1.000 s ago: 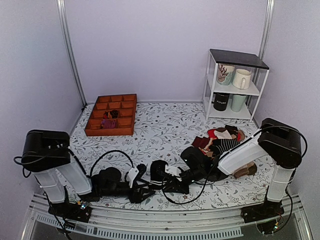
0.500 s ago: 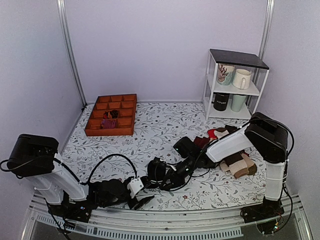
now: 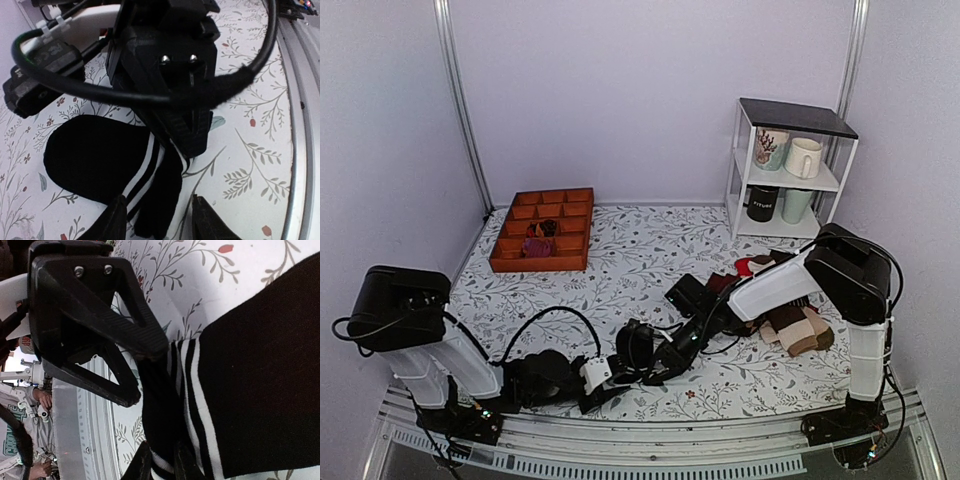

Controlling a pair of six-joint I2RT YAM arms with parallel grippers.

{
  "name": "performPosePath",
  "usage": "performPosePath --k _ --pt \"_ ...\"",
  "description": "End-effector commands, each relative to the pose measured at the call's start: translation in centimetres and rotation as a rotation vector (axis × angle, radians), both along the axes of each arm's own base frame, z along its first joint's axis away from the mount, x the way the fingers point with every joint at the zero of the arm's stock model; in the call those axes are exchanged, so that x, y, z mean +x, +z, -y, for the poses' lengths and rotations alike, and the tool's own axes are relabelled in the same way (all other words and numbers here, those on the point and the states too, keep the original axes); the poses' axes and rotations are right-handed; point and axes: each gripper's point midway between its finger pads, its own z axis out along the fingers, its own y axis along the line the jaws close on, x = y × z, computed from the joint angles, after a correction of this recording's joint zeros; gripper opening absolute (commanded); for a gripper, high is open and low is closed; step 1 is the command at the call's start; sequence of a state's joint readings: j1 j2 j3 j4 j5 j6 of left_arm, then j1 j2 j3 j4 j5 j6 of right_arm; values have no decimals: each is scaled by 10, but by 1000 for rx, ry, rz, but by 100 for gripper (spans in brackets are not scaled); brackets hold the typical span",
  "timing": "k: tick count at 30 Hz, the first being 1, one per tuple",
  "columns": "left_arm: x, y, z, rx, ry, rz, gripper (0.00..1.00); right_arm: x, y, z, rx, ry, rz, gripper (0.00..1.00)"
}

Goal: Roll the socks
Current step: Roll the sock at the center of the board.

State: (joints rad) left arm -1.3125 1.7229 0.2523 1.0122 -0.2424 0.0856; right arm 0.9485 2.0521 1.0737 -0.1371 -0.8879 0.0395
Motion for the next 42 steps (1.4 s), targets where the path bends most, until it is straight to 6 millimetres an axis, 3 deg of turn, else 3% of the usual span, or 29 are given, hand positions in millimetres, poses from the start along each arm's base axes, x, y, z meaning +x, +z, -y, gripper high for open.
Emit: performPosePath --k 1,6,12,14,19,22,26,30,35,42 --pt "-3 1 14 -29 -62 -28 48 -32 -74 65 -391 -37 -125 18" --pt "-4 -10 21 -8 -80 -57 47 -31 -73 64 -390 -38 -126 18" --pt "-3 -16 20 -16 -70 -120 17 -32 -76 65 -393 -38 -138 18" --pt "0 -20 17 -12 -46 -145 0 -33 -76 65 -390 -36 -143 18" --pt "1 -39 8 18 -22 -274 0 -28 -67 55 -328 -31 -121 18" --pt "-2 -44 0 -3 14 -398 0 -4 -48 41 -225 -65 35 32" --pt "-12 -61 -14 30 76 -591 0 35 3 24 2 -142 291 38" --pt "-28 -84 -23 111 108 -740 0 47 62 14 279 -126 596 46" --pt "-41 -99 -28 168 132 -850 0 24 83 15 414 -29 933 50" --pt "-47 -110 -37 208 153 -896 0 -3 64 10 409 94 939 51"
